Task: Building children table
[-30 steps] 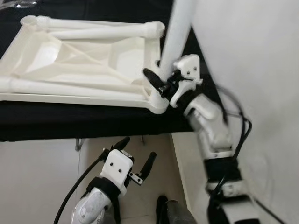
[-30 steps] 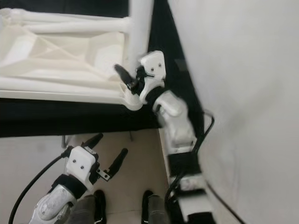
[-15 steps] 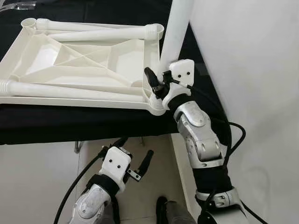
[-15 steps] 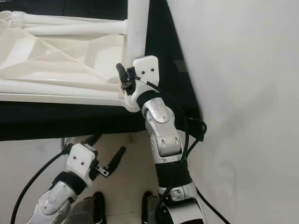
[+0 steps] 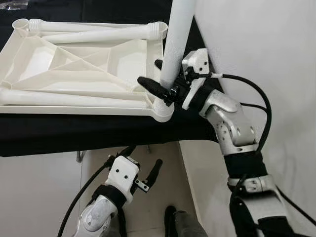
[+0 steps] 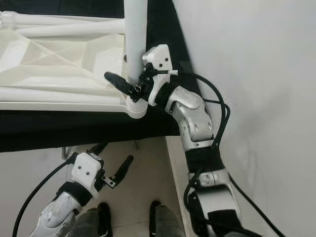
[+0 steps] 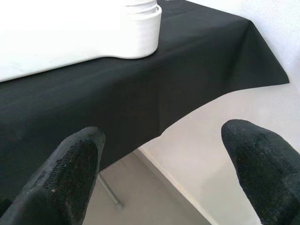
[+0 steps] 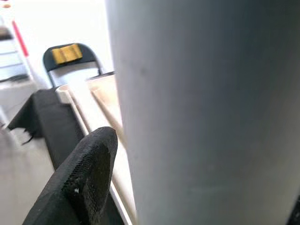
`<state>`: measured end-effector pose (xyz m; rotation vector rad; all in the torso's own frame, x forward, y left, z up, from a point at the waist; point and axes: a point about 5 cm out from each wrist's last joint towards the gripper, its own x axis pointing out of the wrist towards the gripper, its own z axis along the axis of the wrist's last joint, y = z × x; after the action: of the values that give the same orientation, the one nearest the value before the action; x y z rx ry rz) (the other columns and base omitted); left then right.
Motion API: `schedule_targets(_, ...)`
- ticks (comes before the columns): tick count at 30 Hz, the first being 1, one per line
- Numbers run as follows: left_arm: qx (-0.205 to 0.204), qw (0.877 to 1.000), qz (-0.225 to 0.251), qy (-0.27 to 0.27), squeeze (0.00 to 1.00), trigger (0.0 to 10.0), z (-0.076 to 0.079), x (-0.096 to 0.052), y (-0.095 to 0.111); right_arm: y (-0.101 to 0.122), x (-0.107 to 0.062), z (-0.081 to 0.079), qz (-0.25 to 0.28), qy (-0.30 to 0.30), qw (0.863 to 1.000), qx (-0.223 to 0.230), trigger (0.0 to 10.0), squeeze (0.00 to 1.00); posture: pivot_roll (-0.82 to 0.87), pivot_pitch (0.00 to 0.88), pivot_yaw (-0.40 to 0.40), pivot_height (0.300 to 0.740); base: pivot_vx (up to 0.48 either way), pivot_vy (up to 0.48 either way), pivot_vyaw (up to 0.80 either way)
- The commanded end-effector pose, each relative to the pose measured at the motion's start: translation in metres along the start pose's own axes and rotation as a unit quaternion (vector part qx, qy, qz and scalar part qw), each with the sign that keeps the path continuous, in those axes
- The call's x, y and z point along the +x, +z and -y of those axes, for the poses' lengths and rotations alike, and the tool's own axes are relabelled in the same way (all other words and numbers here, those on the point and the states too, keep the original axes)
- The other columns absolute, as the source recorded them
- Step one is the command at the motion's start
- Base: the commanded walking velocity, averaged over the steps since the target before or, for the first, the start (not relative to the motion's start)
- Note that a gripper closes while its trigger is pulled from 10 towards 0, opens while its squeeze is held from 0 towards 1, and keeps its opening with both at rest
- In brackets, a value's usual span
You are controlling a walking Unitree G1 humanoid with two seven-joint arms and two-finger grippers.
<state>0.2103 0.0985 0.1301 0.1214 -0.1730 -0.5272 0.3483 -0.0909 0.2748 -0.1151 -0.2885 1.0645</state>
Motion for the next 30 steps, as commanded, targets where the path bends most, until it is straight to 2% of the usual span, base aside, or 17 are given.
schedule_targets(1, -0.008, 1.000, -0.012, -0.004, 0.00, 10.0, 0.006, -0.003, -0.007, -0.002, 0.002, -0.004, -0.002, 0.019, 1.000, -0.007, 10.0, 0.00, 0.05, 0.265, -0.080, 0.740, 0.000, 0.000, 0.00)
schedule_targets(2, -0.006, 1.000, -0.011, -0.002, 0.00, 10.0, 0.007, -0.003, -0.006, 0.000, 0.001, -0.005, 0.000, 0.063, 0.998, -0.015, 10.0, 0.00, 0.06, 0.260, -0.085, 0.740, 0.000, 0.000, 0.00)
schedule_targets(3, -0.005, 1.000, -0.010, -0.002, 0.00, 10.0, 0.007, -0.003, -0.006, 0.003, 0.000, -0.006, 0.005, 0.090, 0.996, -0.016, 2.1, 0.00, 0.07, 0.256, -0.086, 0.740, 0.000, 0.000, 0.00)
schedule_targets(4, -0.005, 1.000, -0.010, -0.002, 0.00, 10.0, 0.008, -0.003, -0.006, 0.005, -0.001, -0.006, 0.008, 0.111, 0.994, -0.016, 2.1, 0.00, 0.07, 0.256, -0.086, 0.740, 0.000, 0.000, 0.00)
schedule_targets(5, -0.005, 1.000, -0.009, -0.001, 0.00, 10.0, 0.008, -0.003, -0.006, 0.006, -0.001, -0.006, 0.010, 0.121, 0.992, -0.016, 0.0, 0.00, 0.07, 0.256, -0.086, 0.740, 0.000, 0.000, 0.00)
schedule_targets(12, -0.005, 1.000, -0.007, -0.002, 0.00, 10.0, 0.008, -0.002, -0.005, 0.007, -0.006, 0.001, 0.000, 0.166, 0.986, -0.017, 0.0, 0.00, 0.06, 0.264, -0.086, 0.740, 0.000, 0.000, 0.00)
schedule_targets(21, -0.004, 1.000, -0.007, -0.002, 0.00, 10.0, 0.007, -0.002, -0.004, -0.001, -0.009, 0.003, -0.016, 0.150, 0.988, -0.030, 0.0, 0.00, 0.06, 0.267, -0.080, 0.740, 0.000, 0.000, 0.00)
schedule_targets(22, -0.004, 1.000, -0.006, -0.002, 0.00, 10.0, 0.007, -0.003, -0.004, -0.008, -0.010, 0.002, -0.032, 0.118, 0.992, -0.025, 0.0, 0.00, 0.05, 0.270, -0.082, 0.740, 0.000, 0.000, 0.00)
schedule_targets(23, -0.004, 1.000, -0.006, -0.002, 0.00, 10.0, 0.007, -0.003, -0.004, -0.008, -0.010, 0.002, -0.032, 0.118, 0.992, -0.025, 0.0, 0.00, 0.05, 0.270, -0.082, 0.740, 0.000, 0.000, 0.00)
schedule_targets(26, -0.004, 1.000, -0.006, -0.001, 0.00, 10.0, 0.007, -0.003, -0.004, -0.024, -0.012, 0.000, -0.058, 0.052, 0.997, -0.010, 0.0, 0.00, 0.05, 0.272, -0.085, 0.740, 0.000, 0.000, 0.00)
schedule_targets(27, -0.004, 1.000, -0.006, -0.001, 0.00, 10.0, 0.007, -0.003, -0.004, -0.024, -0.012, 0.000, -0.058, 0.052, 0.997, -0.010, 0.0, 0.00, 0.05, 0.272, -0.085, 0.740, 0.000, 0.000, 0.00)
schedule_targets(28, -0.003, 1.000, -0.006, 0.000, 0.00, 10.0, 0.006, -0.003, -0.003, -0.043, -0.013, -0.011, -0.081, -0.030, 0.996, 0.016, 0.0, 0.00, 0.04, 0.278, -0.083, 0.740, 0.000, 0.000, 0.00)
schedule_targets(29, -0.003, 1.000, -0.006, 0.000, 0.00, 10.0, 0.005, -0.004, -0.003, -0.064, -0.020, -0.018, -0.122, -0.173, 0.976, 0.042, 0.0, 0.00, 0.04, 0.280, -0.078, 0.740, 0.000, 0.000, 0.00)
schedule_targets(30, -0.003, 1.000, -0.006, 0.000, 0.00, 10.0, 0.005, -0.004, -0.003, -0.064, -0.020, -0.018, -0.122, -0.173, 0.976, 0.042, 0.0, 0.00, 0.04, 0.280, -0.078, 0.740, 0.000, 0.000, 0.00)
